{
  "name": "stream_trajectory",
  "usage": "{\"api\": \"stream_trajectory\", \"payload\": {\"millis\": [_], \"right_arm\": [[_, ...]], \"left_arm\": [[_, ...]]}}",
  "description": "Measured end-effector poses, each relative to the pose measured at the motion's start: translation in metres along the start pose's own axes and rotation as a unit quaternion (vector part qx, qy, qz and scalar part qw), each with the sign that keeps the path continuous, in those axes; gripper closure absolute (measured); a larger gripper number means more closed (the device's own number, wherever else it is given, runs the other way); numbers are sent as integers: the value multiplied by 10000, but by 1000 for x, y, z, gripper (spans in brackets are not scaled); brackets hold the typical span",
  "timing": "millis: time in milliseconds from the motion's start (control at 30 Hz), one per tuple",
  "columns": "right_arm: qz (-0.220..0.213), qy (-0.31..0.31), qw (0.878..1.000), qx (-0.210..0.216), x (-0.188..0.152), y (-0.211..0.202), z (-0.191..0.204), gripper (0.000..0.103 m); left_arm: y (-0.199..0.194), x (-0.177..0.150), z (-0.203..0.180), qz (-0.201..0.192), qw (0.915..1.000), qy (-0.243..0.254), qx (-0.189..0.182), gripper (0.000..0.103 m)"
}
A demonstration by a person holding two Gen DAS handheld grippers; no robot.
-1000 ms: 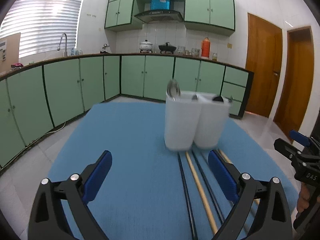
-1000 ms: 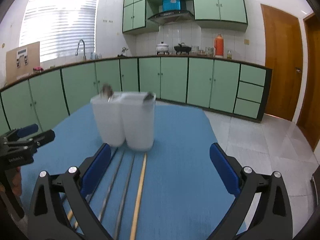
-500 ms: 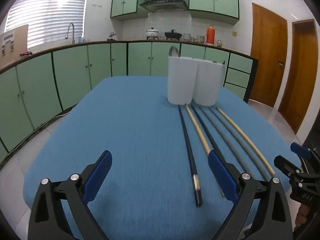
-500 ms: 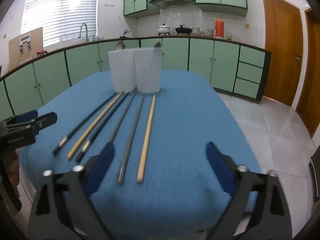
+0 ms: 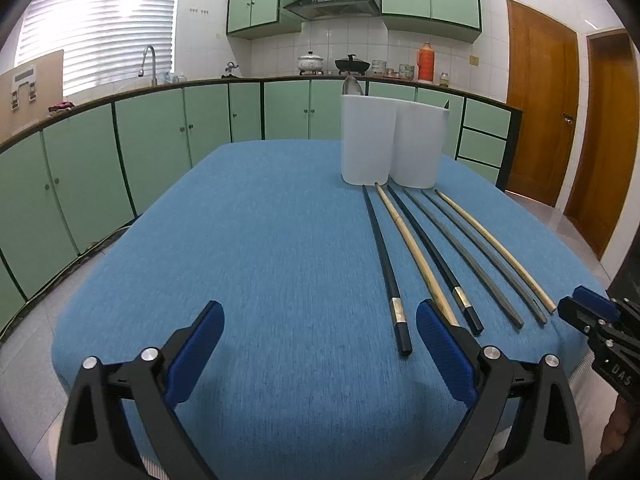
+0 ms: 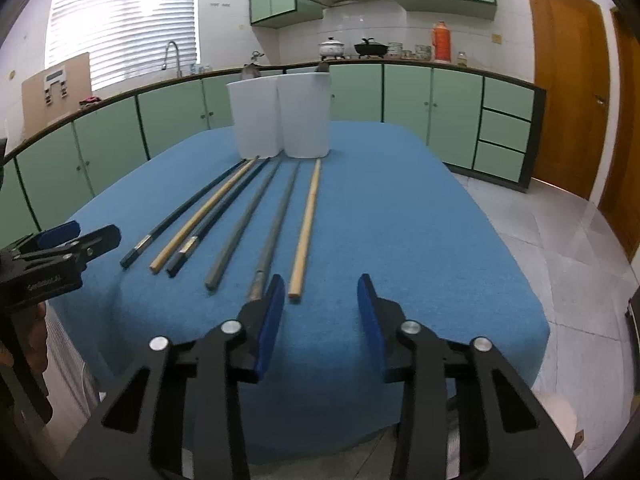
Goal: Organize utensils
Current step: 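Move the right tool to the wooden chopstick and close on it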
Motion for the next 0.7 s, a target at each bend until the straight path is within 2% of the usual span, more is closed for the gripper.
{"api": "stream_trajectory", "payload": {"millis": [133,400,500,600,667,700], "right_arm": [[81,-76,9999,37,-5,4,4,81],[-51,-214,9997,-42,-8,7,11,89],[-106,-326,9994,-103,-10,7,14,96],[-152,-412,9989,-182,-10,7,16,97],[-141,-390,9990,-182,-10,6,17,97],[-138,-373,9990,-183,-9,6,16,97]], "left_arm": [[-2,-1,-1,-4,10000,14,8,8],[-3,-4,-5,6,10000,31,-20,8],[-3,-4,-6,14,10000,36,-42,9],[-2,-5,-11,37,9999,91,-115,9],[-1,-8,-14,84,9997,134,-169,16],[1,-10,-15,124,9996,151,-207,24]]}}
Point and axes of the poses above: each gripper's, at about its wrist camera, not at the fingertips, and y roughly the way its jaws point, z to its left, x to its top, the point moved 8 cm from there along y, roughly the way its jaws point, and after that the axes turned 13 degrees about y, right-handed, at the moved point
